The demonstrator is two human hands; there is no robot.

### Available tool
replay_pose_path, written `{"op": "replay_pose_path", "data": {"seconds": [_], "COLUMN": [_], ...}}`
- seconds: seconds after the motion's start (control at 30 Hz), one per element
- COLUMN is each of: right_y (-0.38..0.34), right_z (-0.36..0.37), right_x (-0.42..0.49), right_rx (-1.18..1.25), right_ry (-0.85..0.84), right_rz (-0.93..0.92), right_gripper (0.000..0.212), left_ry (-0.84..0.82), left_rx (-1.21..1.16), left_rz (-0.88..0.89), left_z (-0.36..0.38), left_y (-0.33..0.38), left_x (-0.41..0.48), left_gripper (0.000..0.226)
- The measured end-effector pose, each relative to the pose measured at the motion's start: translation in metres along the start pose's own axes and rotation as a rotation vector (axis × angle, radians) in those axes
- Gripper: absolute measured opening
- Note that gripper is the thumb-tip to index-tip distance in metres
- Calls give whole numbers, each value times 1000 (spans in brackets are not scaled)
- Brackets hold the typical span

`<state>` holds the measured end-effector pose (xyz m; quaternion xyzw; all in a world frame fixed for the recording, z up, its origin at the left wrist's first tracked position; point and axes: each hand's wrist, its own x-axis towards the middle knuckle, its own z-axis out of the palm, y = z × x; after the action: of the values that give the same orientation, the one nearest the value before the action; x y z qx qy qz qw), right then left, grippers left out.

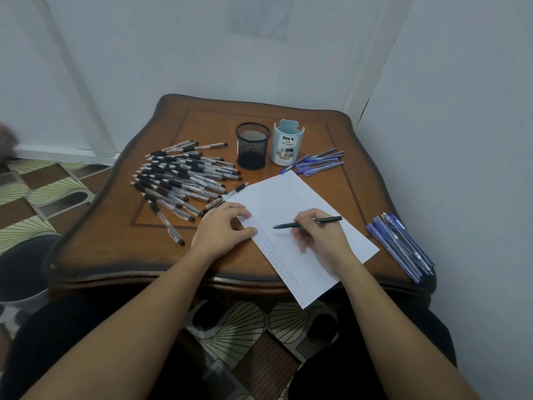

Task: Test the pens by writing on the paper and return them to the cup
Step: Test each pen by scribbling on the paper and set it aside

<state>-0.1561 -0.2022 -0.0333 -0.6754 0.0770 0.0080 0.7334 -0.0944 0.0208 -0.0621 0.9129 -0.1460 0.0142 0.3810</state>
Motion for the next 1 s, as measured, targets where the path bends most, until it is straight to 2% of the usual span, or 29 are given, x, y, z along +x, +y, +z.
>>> {"op": "replay_pose_path", "data": {"seconds": [0.1,0.2,0.4,1.0], "right_y": [5,5,10,17], "right_z": [1,3,7,6], "right_x": [-1,-5,-8,-7], "right_rx": [-82,-151,-332,-369], "right_ry": [-45,-90,-69,-63], "right_rz": [-29,-31,-61,-79], "right_gripper": [11,17,10,17], "left_ry": [0,-4,-2,2], "left_rx": [-6,3,-7,-9], "left_rz": [-6,-18,-24,-22], "left_z": [0,0,1,1], "left_y": [-1,-1,-1,0], "left_x": [1,2,2,2], "left_gripper": [37,37,38,37]}}
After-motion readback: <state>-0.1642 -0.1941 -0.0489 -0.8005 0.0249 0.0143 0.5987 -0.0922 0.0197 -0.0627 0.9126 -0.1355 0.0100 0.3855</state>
